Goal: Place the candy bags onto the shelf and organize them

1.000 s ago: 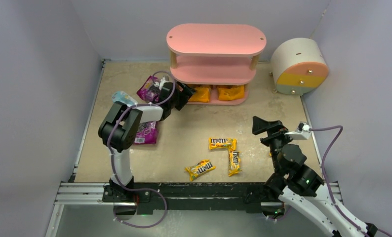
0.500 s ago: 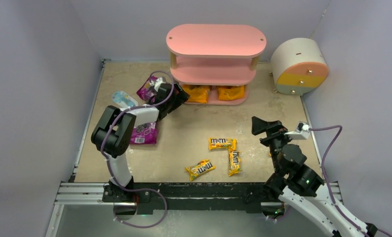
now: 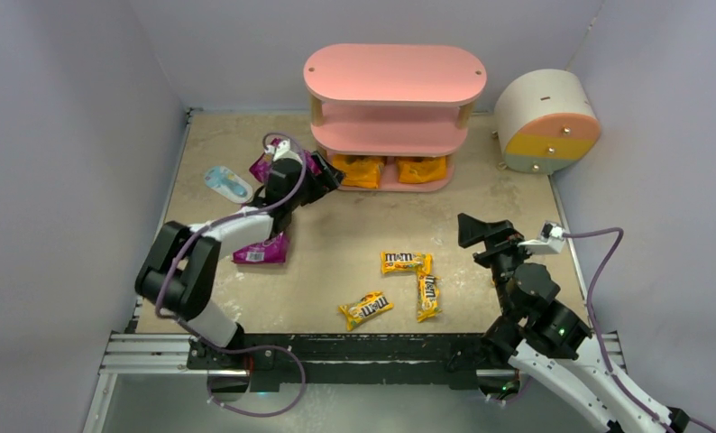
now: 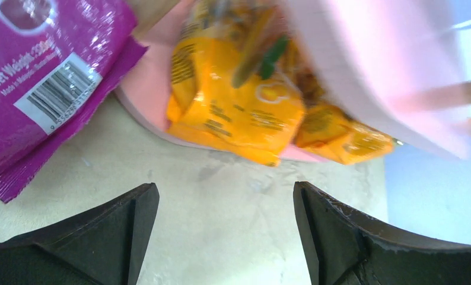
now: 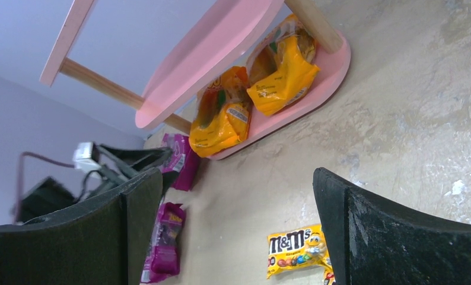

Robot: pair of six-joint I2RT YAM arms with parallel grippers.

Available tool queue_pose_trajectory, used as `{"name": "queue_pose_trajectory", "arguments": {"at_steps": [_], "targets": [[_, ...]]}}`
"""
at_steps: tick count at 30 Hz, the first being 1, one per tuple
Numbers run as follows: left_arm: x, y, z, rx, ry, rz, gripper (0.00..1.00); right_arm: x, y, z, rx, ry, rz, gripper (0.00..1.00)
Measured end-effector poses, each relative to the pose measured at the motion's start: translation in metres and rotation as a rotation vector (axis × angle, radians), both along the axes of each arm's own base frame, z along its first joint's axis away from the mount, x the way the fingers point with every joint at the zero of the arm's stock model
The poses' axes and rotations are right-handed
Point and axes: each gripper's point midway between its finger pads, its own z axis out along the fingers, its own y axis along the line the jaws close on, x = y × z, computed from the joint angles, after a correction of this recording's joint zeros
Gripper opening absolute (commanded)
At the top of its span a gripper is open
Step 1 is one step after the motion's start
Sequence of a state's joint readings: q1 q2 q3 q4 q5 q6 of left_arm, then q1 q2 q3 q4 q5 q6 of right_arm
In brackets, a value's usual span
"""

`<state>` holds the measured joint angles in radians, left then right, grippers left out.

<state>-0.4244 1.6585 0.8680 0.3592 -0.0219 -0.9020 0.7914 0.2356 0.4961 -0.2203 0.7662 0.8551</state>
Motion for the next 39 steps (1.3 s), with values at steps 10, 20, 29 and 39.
{"name": "queue_pose_trajectory", "arguments": {"at_steps": [10, 20, 29, 39], "targets": [[-0.051, 0.045, 0.106, 0.08, -0.165, 0.04, 0.99, -0.002, -0.006, -0.002, -0.093, -0.008, 0.002, 0.98], [-0.111, 0.18, 0.058, 0.288, 0.104, 0.433, 1.0, 0.005, 0.008, -0.017, -0.256, 0.004, 0.071, 0.98], [-0.125, 0.263, -0.04, 0.134, 0.337, 0.524, 0.99, 0.018, 0.032, -0.035, -0.382, 0.037, 0.152, 0.98], [-0.104, 0.226, -0.048, 0.047, 0.223, 0.279, 0.73, 0.024, 0.054, -0.037, -0.384, 0.031, 0.222, 0.98]]}}
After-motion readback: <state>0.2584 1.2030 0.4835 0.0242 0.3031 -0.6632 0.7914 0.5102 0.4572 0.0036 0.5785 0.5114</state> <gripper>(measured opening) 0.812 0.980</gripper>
